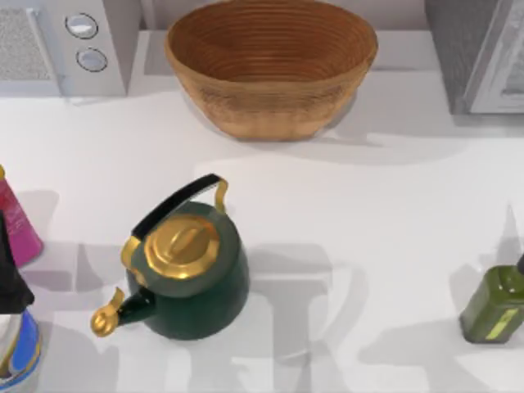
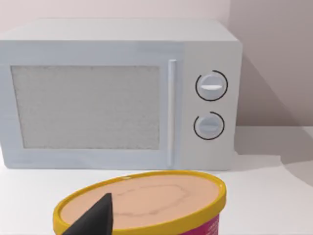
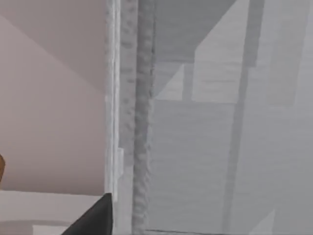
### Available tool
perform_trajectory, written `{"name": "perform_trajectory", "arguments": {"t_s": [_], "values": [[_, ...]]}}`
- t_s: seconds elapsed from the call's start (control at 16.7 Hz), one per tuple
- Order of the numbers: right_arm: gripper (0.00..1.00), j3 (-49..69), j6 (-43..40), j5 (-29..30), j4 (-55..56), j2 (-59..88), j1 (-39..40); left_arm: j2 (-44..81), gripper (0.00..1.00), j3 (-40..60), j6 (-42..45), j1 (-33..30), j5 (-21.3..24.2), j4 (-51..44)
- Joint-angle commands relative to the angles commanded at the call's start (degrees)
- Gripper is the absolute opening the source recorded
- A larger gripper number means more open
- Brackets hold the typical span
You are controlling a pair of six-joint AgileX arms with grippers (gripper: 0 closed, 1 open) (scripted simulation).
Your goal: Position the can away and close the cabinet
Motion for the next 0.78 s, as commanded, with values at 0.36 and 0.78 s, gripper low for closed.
{"name": "perform_trajectory", "arguments": {"t_s": [0.36,0.78], "values": [[1.0,6.6,-0.5,-23.4,22.6,35.2,-22.0,0.0,1.0,0.0,0.0,0.0,0.0,0.0],[1.0,7.8,0.7,-35.6,47.5,62.5,-36.6,0.0,1.0,0.0,0.0,0.0,0.0,0.0]]}}
